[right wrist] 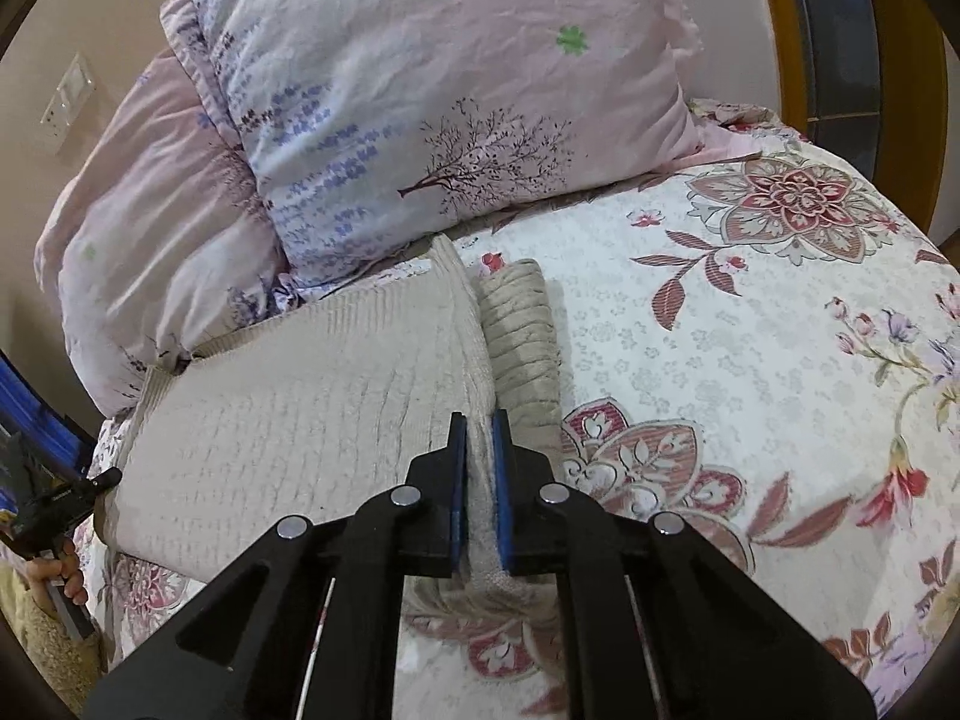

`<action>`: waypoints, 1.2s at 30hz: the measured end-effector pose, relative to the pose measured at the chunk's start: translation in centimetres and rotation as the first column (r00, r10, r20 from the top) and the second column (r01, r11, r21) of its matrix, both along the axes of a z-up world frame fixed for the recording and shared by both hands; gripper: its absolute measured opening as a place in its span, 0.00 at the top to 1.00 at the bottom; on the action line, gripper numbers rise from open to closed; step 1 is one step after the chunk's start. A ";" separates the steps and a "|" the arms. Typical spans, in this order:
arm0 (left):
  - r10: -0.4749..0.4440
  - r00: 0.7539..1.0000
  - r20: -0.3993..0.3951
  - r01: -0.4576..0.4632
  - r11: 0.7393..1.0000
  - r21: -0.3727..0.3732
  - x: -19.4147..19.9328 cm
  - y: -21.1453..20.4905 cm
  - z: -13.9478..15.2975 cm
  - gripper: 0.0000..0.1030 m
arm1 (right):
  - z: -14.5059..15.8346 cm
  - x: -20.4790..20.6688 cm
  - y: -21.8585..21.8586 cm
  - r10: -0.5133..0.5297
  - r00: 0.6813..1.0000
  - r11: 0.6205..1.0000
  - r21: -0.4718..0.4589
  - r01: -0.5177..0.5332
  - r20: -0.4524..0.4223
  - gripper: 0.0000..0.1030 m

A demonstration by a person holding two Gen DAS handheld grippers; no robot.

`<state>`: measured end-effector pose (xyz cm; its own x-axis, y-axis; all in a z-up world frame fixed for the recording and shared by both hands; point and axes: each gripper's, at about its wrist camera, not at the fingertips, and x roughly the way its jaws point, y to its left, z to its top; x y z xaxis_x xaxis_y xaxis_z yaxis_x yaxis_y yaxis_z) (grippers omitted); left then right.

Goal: Fold small clothes
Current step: 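Pinch and smooth the folded sweater edge with the right gripper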

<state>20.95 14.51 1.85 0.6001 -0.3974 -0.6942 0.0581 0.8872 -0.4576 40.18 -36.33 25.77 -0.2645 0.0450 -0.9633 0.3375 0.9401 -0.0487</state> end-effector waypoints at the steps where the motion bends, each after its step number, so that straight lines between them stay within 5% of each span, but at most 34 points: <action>1: -0.003 1.000 0.001 0.003 1.000 -0.007 -0.3 0.3 0.1 0.94 | 0.3 -0.1 0.1 -0.002 1.000 1.000 -0.001 0.002 0.002 0.92; 13: -0.022 0.999 -0.036 0.024 0.999 0.034 -0.8 -0.1 -1.4 0.93 | -0.2 -2.7 0.5 0.021 0.996 0.997 -0.073 -0.028 -0.092 0.92; 17: -0.033 0.999 -0.033 0.035 0.997 0.062 -0.7 -0.5 -1.0 0.82 | -0.1 -2.2 1.0 0.049 0.993 0.994 -0.087 -0.059 -0.111 0.90; 19: -0.021 1.000 -0.016 0.022 0.998 0.067 -0.9 -0.4 -0.5 0.74 | 0.6 -1.3 1.3 0.059 0.995 0.992 -0.110 -0.068 -0.080 0.80; 22: 0.029 0.996 0.090 -0.040 0.992 0.120 -1.7 -0.6 1.4 0.63 | 1.4 0.0 2.8 0.133 0.991 0.984 -0.116 -0.133 -0.010 0.80; 25: -0.015 0.990 0.143 -0.003 0.992 0.125 -1.8 -2.0 2.4 0.53 | 0.7 0.9 4.8 0.188 0.982 0.981 -0.049 -0.188 0.010 0.80; 29: -0.105 0.987 0.122 0.085 0.984 0.157 -1.2 -4.9 1.8 0.48 | -1.6 0.8 7.1 0.226 0.974 0.974 0.033 -0.225 -0.021 0.79; 31: -0.123 0.988 0.094 0.105 0.979 0.174 -0.8 -5.7 1.0 0.46 | -2.5 0.3 7.4 0.240 0.969 0.971 0.037 -0.238 -0.055 0.67; 36: -0.148 0.988 0.053 0.132 0.966 0.221 -0.5 -6.2 -0.9 0.41 | -3.3 -1.1 7.3 0.240 0.965 0.971 0.039 -0.237 -0.110 0.63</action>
<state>20.49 8.32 0.92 0.5984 -0.3258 -0.7320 0.2134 0.9454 -0.2464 39.09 -29.07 22.47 -0.3771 -0.0090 -0.9261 0.0969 0.9941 -0.0491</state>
